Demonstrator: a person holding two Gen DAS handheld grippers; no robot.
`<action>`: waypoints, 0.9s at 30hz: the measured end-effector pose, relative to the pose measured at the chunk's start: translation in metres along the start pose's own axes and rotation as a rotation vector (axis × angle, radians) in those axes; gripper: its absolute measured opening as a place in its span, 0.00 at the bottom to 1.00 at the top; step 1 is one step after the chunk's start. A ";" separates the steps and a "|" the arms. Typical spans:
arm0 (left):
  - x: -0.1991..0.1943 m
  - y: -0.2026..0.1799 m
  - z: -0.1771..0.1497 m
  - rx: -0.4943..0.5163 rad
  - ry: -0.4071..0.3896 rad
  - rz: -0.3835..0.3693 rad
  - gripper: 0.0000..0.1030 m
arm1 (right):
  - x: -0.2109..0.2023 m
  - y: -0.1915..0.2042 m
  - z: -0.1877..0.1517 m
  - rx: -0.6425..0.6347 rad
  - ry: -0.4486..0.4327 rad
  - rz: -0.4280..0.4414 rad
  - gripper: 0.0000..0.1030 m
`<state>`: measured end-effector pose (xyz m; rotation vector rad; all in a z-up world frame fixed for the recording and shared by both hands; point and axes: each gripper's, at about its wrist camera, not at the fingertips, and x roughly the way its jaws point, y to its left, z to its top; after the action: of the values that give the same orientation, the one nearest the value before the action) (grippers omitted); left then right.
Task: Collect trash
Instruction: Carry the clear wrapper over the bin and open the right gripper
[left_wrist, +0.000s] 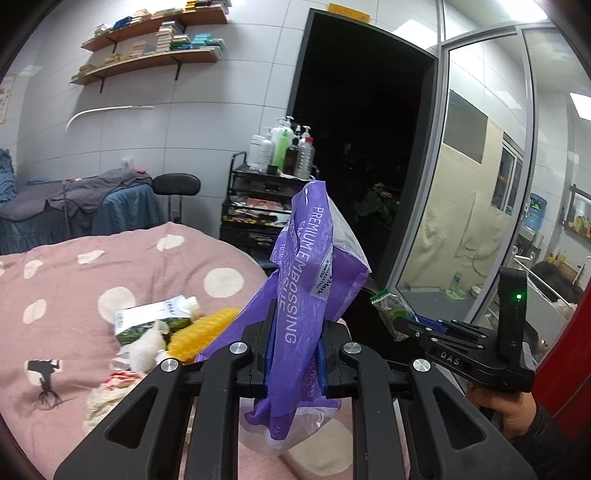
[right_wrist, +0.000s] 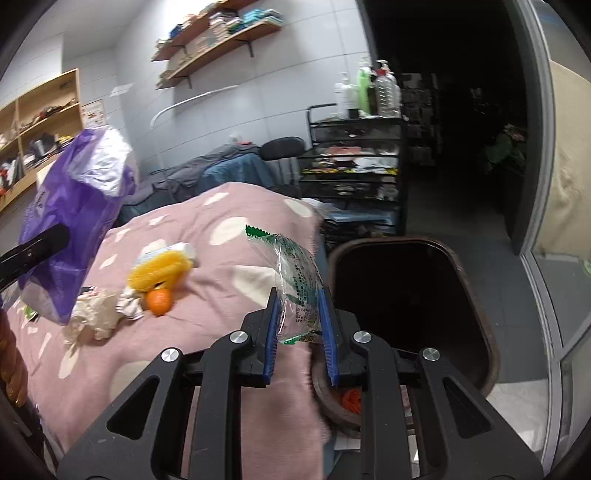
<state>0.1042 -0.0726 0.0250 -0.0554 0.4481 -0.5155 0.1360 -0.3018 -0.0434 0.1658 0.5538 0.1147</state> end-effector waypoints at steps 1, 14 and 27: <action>0.003 -0.006 -0.002 0.005 0.009 -0.010 0.17 | 0.002 -0.006 -0.001 0.012 0.004 -0.016 0.21; 0.053 -0.046 -0.012 0.036 0.118 -0.112 0.17 | 0.048 -0.077 -0.025 0.174 0.120 -0.141 0.23; 0.090 -0.062 -0.015 0.022 0.214 -0.163 0.17 | 0.049 -0.093 -0.044 0.257 0.099 -0.184 0.68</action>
<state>0.1385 -0.1699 -0.0138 -0.0158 0.6501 -0.6905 0.1602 -0.3802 -0.1224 0.3596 0.6787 -0.1285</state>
